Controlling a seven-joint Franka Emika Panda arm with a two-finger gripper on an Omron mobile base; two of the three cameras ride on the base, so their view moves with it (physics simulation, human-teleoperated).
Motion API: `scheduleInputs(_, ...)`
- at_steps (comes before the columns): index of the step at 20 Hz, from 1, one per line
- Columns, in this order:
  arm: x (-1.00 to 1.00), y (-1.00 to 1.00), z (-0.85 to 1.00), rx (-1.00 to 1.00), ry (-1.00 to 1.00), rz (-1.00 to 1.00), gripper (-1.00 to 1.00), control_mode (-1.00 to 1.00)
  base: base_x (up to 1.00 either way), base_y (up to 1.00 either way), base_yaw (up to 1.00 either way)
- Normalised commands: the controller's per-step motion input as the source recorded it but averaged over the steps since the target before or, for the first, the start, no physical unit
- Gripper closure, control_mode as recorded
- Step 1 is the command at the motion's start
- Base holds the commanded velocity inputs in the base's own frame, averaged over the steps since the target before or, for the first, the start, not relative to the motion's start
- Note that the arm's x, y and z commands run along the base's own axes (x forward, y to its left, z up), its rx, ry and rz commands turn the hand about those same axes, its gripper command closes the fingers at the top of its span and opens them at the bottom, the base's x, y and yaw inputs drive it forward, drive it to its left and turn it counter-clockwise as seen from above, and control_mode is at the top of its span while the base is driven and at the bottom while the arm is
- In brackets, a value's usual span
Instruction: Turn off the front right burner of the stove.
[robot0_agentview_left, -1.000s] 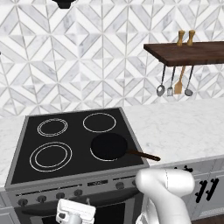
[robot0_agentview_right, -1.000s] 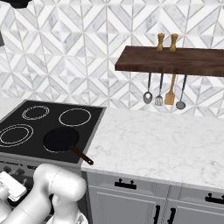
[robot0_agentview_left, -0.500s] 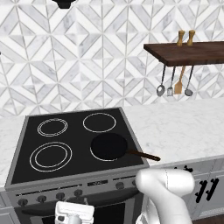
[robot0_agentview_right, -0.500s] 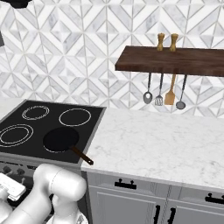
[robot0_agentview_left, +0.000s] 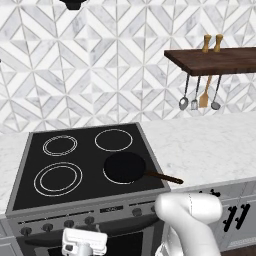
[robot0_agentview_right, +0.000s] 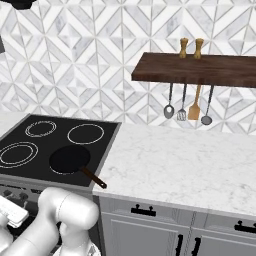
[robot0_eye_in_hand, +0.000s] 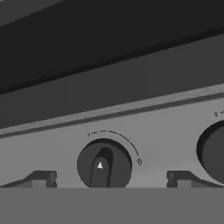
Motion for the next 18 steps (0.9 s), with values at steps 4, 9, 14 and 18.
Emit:
scheduleInputs(4,0.00,0.00,0.26,0.00,-0.01,0.00,-1.00,-1.00,0.00,0.00,0.00)
scheduleInputs(9,0.00,0.00,-0.01,0.00,0.00,0.00,-1.00,-1.00,0.00,0.00,0.00)
scheduleInputs(14,0.03,-0.10,-0.15,0.00,0.00,0.04,-1.00,-1.00,0.00,0.00,0.00)
scheduleInputs(18,0.00,-0.05,-0.04,0.00,0.00,0.04,-1.00,-1.00,0.00,0.00,0.00)
